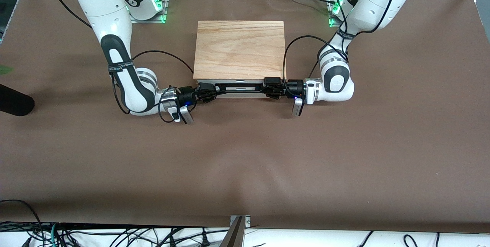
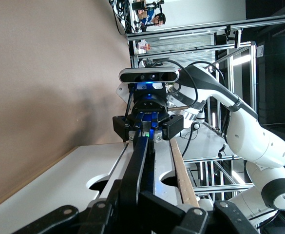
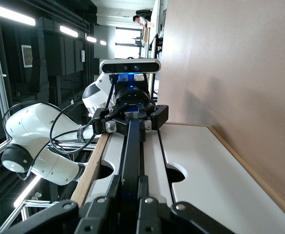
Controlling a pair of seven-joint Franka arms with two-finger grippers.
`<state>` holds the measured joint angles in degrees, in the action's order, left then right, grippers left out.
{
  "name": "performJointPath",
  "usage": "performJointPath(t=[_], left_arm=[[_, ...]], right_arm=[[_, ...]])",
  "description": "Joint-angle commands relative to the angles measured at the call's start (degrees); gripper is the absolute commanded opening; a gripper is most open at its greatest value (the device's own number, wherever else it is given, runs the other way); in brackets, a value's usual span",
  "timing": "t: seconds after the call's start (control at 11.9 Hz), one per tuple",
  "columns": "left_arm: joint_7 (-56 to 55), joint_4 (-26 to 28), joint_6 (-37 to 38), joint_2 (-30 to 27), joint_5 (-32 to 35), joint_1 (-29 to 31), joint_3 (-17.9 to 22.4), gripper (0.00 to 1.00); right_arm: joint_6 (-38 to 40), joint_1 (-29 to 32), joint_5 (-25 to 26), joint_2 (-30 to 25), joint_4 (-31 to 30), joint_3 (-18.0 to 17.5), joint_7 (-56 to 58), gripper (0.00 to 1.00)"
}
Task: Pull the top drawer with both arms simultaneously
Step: 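Pull the handle outward with both grippers, sliding the drawer open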
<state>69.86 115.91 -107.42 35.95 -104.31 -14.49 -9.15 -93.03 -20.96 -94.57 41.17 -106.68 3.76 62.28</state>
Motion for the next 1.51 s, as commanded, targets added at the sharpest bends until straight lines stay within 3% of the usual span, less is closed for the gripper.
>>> performJointPath(t=[0.0,0.92,1.42], left_arm=[[4.1,0.3,-1.0,3.9,0.6,-1.2,-0.4,0.00],[-7.4,-7.5,-1.1,7.2,1.0,-1.3,2.3,0.00],[-15.6,-14.6,-1.7,10.2,1.2,-1.9,4.8,0.00]], right_arm=[[-0.9,0.4,-0.1,3.6,5.8,-0.2,-0.2,0.01],[-2.0,3.2,0.1,7.4,15.4,-0.1,-5.9,0.01],[-4.1,3.9,0.2,9.7,21.6,-0.1,-11.1,0.01]])
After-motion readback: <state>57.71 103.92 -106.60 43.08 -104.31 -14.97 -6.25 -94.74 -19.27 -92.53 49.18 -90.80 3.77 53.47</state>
